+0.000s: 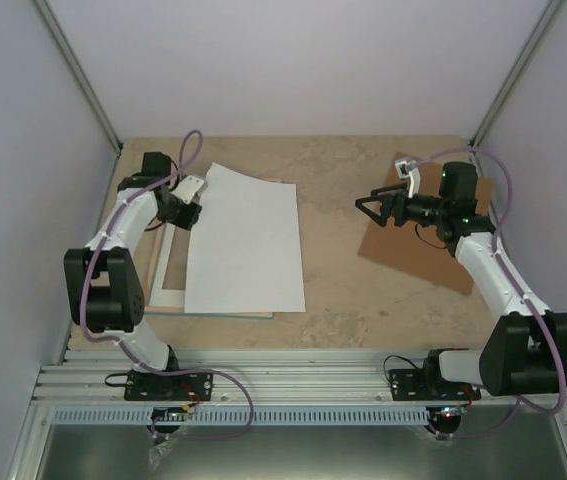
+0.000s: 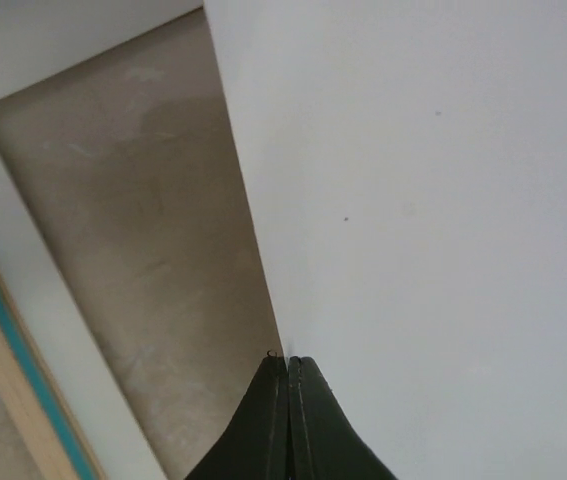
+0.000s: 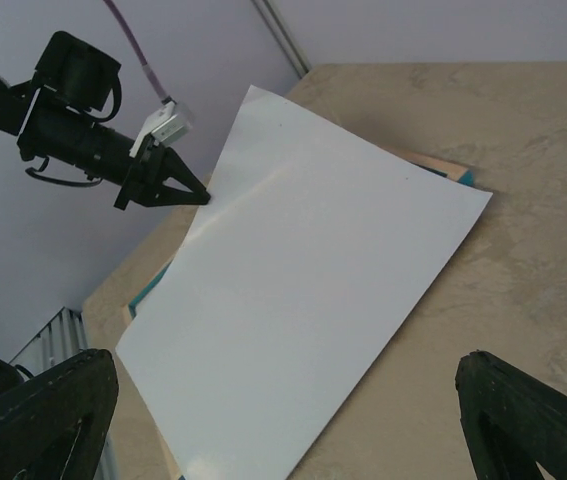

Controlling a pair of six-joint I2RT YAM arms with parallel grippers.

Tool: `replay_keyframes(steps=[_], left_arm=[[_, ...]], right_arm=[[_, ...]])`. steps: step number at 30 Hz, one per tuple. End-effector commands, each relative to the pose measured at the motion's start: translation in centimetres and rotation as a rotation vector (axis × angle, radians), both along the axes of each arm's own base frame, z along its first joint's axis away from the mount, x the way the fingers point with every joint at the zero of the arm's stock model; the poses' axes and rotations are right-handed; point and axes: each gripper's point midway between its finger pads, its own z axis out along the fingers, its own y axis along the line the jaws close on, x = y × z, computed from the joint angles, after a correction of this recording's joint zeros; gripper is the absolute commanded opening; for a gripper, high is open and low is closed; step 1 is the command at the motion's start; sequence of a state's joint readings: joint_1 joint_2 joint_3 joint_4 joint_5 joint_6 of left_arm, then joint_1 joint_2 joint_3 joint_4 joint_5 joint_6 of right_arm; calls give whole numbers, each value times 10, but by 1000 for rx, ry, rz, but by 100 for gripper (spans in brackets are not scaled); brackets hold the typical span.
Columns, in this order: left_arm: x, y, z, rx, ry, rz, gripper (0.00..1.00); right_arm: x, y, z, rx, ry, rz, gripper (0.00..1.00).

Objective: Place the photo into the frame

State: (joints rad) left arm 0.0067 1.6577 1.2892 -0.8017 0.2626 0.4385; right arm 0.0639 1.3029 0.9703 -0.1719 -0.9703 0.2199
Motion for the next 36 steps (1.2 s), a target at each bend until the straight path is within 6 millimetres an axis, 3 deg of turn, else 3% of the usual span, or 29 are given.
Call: replay_keyframes(steps=[1, 17, 21, 29, 36], left_arm=[[25, 25, 6, 76, -56, -1, 0], [42, 78, -22, 201, -22, 56, 0], [46, 90, -20, 214, -36, 88, 0], [44, 89, -28, 174, -7, 111, 0], [33, 68, -40, 51, 74, 105, 0]], right_arm=[[3, 1, -5, -24, -24, -4, 93], [5, 2, -10, -30, -13, -1, 93], [4, 2, -10, -32, -15, -1, 93], [5, 2, -10, -33, -11, -2, 93], [5, 2, -11, -32, -8, -2, 93]])
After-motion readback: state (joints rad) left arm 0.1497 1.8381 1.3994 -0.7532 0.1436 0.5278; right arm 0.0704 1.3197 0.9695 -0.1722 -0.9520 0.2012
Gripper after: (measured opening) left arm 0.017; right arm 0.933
